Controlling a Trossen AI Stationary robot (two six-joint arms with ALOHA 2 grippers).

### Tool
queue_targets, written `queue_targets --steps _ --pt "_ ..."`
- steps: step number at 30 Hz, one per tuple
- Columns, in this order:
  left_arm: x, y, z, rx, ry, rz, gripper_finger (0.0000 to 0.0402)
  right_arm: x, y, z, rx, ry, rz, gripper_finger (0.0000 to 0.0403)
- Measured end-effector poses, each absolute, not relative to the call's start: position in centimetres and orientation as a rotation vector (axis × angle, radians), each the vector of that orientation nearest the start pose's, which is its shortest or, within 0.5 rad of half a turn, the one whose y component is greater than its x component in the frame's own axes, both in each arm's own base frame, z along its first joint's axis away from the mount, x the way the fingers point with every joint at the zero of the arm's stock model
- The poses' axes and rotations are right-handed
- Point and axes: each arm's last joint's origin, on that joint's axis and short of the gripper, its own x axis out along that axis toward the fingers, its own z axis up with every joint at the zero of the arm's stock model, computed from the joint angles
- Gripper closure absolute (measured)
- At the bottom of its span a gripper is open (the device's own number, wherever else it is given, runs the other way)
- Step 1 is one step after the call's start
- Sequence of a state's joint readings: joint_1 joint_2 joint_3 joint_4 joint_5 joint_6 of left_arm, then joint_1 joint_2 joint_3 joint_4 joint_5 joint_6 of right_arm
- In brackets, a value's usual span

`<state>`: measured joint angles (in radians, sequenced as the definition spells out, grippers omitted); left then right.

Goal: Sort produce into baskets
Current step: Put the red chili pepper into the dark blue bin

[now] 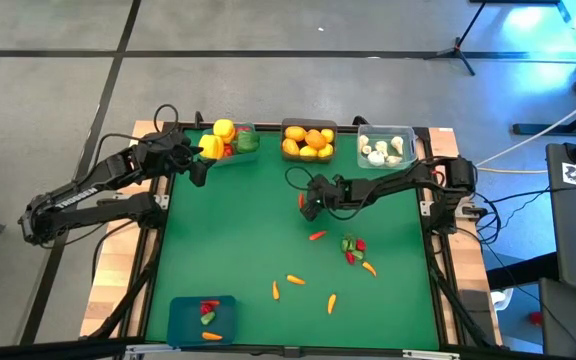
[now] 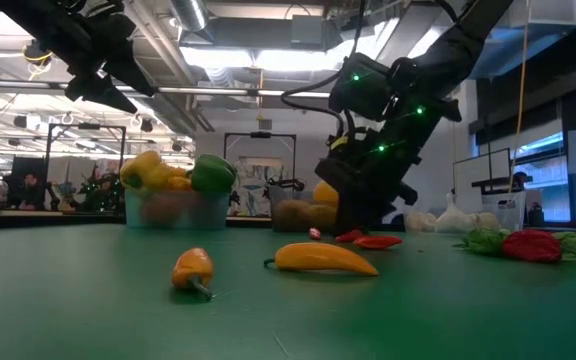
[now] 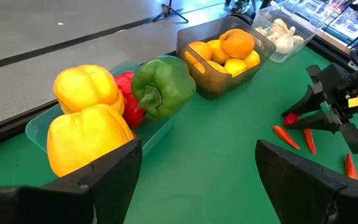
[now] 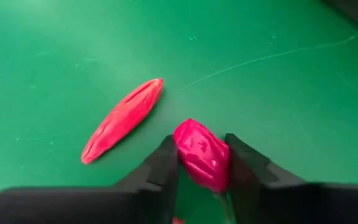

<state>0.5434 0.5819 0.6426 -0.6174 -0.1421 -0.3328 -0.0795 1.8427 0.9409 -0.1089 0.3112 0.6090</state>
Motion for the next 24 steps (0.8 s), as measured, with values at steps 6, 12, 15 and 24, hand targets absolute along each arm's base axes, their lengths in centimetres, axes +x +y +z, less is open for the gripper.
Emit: queue_targets --steps 6,12,15,24 --pt "10.3 6.7 27.2 -0.425 0.442 0.756 0.0093 34.6 -3.5 12.9 0.450 0.874 -0.593 0.0346" --pt "10.3 6.7 27.2 -0.425 0.441 0.756 0.0093 37.4 -3.4 16.4 0.445 0.787 -0.454 0.0329" --pt "10.3 6.7 27.2 -0.425 0.441 0.756 0.0093 39.1 -3.0 19.1 0.399 0.704 -0.391 0.0326" --pt "10.3 6.7 27.2 -0.411 0.446 0.753 0.0093 43.6 -0.1 25.3 0.190 0.446 -0.161 0.0325"
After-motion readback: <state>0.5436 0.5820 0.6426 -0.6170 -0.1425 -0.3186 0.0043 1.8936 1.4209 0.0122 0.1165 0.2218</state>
